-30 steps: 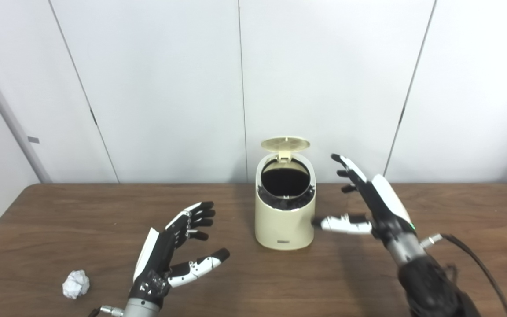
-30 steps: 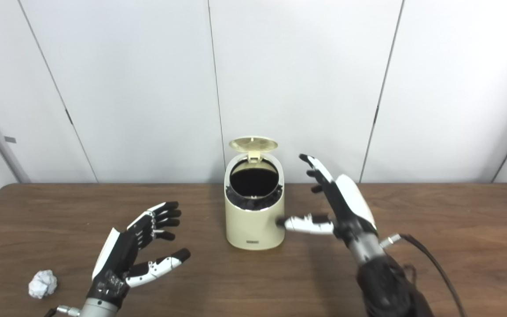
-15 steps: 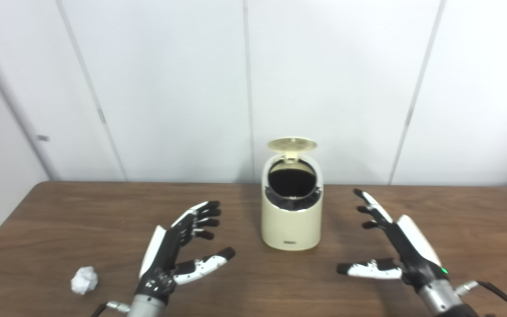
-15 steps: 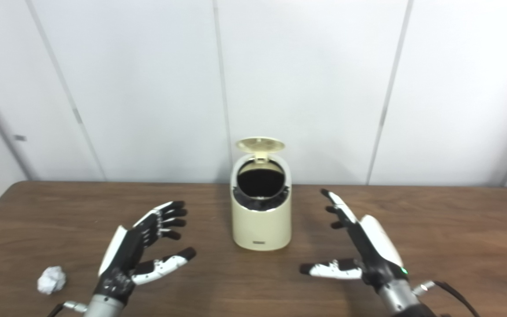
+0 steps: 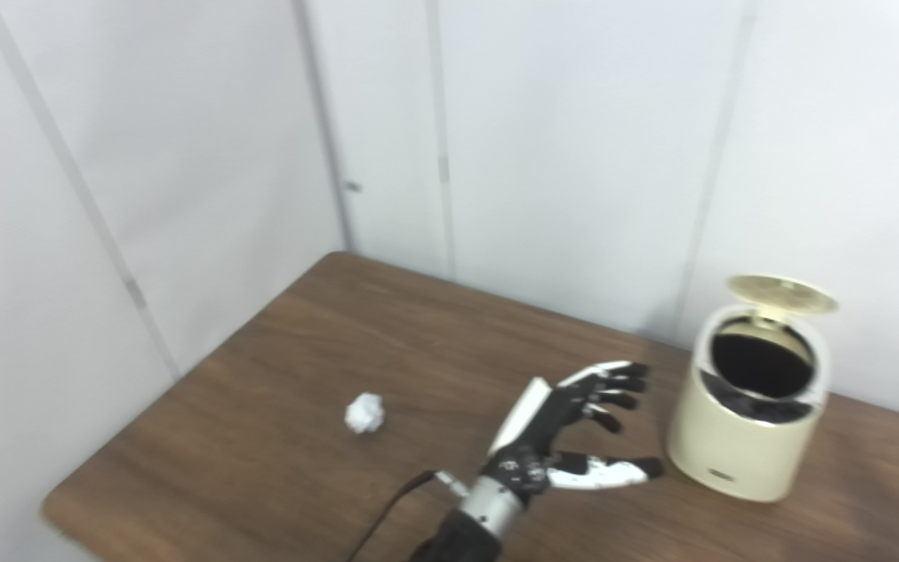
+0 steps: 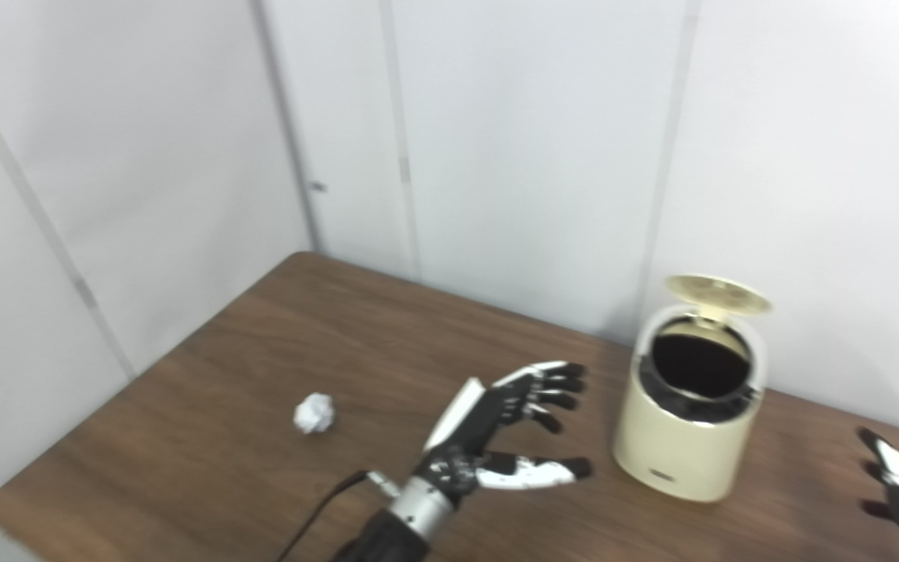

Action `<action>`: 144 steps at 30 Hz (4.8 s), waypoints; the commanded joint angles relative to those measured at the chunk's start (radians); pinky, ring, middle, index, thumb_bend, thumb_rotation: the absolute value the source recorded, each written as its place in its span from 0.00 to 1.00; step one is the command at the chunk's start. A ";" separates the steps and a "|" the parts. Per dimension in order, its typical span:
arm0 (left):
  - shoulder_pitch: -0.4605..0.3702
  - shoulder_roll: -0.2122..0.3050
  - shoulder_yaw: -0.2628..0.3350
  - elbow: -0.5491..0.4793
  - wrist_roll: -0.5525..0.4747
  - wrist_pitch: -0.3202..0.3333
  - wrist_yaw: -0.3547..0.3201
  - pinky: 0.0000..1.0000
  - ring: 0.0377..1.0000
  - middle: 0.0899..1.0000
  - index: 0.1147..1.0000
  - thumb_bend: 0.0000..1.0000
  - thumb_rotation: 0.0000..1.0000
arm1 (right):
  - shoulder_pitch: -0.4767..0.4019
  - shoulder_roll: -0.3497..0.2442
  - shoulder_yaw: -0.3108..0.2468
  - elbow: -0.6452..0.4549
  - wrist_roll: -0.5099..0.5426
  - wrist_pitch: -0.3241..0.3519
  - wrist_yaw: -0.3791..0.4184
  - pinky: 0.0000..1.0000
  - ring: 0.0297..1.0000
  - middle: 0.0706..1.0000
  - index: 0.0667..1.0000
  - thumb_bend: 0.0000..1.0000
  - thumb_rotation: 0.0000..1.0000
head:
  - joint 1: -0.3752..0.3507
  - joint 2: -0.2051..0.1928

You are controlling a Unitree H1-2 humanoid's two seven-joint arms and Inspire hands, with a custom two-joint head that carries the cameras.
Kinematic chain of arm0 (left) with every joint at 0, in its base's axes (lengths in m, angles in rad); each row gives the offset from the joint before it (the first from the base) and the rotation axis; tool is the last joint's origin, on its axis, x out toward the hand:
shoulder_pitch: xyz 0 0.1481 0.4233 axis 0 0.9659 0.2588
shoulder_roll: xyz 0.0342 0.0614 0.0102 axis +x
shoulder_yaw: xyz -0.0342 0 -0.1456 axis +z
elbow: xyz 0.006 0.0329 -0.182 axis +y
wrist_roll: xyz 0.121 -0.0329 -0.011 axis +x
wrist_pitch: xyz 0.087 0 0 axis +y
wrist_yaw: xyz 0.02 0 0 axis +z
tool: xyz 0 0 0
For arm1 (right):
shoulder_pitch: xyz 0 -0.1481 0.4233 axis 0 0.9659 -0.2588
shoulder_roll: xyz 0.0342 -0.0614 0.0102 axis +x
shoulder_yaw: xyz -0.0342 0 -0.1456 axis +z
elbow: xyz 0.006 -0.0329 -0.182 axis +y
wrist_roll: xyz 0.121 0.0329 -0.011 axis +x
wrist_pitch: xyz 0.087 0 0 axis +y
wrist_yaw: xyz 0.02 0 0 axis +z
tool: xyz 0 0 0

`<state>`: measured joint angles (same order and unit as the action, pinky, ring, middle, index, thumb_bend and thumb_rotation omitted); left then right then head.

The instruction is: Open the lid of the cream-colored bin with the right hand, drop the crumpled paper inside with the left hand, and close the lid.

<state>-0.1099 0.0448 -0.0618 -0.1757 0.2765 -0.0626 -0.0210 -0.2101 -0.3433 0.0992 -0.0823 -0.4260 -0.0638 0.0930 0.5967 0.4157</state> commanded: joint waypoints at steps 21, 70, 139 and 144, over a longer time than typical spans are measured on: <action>0.061 0.353 0.167 -0.386 0.398 0.427 -0.199 0.53 0.65 0.71 0.75 0.74 0.09 | -0.058 -0.016 -0.012 -0.021 -0.013 -0.042 -0.001 0.86 0.98 1.00 1.00 0.81 0.60 | 0.027 0.000; 0.056 0.490 0.213 -0.147 0.986 0.403 -0.439 0.52 0.67 0.66 0.68 0.84 0.16 | -0.075 -0.017 -0.002 -0.044 -0.016 -0.038 0.027 0.89 1.00 1.00 1.00 0.73 0.55 | 0.023 0.030; 0.055 0.530 -0.032 0.161 0.790 0.463 -0.206 0.40 0.32 0.42 0.42 0.53 0.00 | -0.065 -0.037 -0.029 -0.088 -0.007 -0.022 0.049 0.79 1.00 1.00 1.00 0.69 0.56 | -0.002 0.085; 0.051 0.547 -0.042 0.140 0.821 0.477 -0.209 0.45 0.39 0.42 0.42 0.53 0.00 | -0.064 -0.030 -0.027 -0.085 -0.010 -0.022 0.044 0.82 1.00 1.00 1.00 0.68 0.54 | -0.003 0.083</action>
<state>-0.0811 0.5789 -0.0809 -0.0604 1.1001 0.4125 -0.1910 -0.2447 -0.3650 0.0852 -0.1371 -0.4462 -0.0596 0.1529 0.5937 0.4985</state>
